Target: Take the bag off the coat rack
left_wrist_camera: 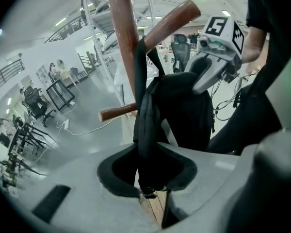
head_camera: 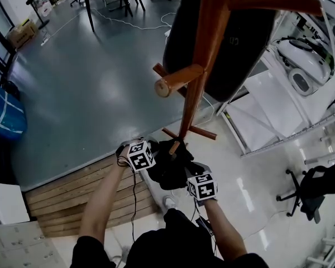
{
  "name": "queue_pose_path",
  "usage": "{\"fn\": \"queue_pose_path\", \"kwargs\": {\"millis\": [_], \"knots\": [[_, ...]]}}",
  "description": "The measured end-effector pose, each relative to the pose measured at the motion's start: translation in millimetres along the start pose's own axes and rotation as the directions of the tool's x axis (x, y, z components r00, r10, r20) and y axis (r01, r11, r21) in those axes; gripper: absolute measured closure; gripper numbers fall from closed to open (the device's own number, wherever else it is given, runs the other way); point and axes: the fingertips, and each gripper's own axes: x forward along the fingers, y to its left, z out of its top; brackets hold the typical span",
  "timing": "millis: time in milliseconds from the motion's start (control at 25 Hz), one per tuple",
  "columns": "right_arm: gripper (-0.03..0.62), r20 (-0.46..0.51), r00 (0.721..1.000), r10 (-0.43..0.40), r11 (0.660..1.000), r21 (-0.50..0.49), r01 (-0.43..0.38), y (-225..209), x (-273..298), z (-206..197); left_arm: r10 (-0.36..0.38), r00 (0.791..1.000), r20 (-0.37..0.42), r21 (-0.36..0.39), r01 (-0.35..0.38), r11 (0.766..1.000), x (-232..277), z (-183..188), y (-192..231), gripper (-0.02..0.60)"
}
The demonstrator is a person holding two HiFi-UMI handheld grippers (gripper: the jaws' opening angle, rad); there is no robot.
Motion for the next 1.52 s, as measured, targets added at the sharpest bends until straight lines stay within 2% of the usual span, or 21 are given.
{"fn": "queue_pose_path", "kwargs": {"millis": [200, 440, 760, 1160, 1520], "knots": [[0.516, 0.001, 1.000, -0.006, 1.000, 0.004, 0.006, -1, -3, 0, 0.026, 1.000, -0.010, 0.013, -0.026, 1.000, -1, 1, -6, 0.497], [0.520, 0.015, 1.000, 0.003, 1.000, 0.002, -0.003, 0, -9, 2, -0.011, 1.000, -0.013, -0.012, 0.010, 1.000, -11, 0, -17, 0.503], [0.522, 0.034, 0.999, 0.031, 0.999, -0.030, -0.030, 12, -23, 7, 0.029, 1.000, 0.000, -0.045, -0.029, 0.999, -30, 0, -28, 0.503], [0.523, 0.050, 0.995, 0.089, 0.994, -0.074, -0.085, 22, -45, 16, 0.047, 0.999, 0.002, -0.122, -0.047, 0.991, -60, 7, -44, 0.505], [0.523, 0.051, 0.989, 0.136, 0.983, -0.135, -0.128, 43, -63, 13, 0.094, 0.996, -0.003, -0.177, -0.093, 0.980, -84, 0, -69, 0.505]]}}
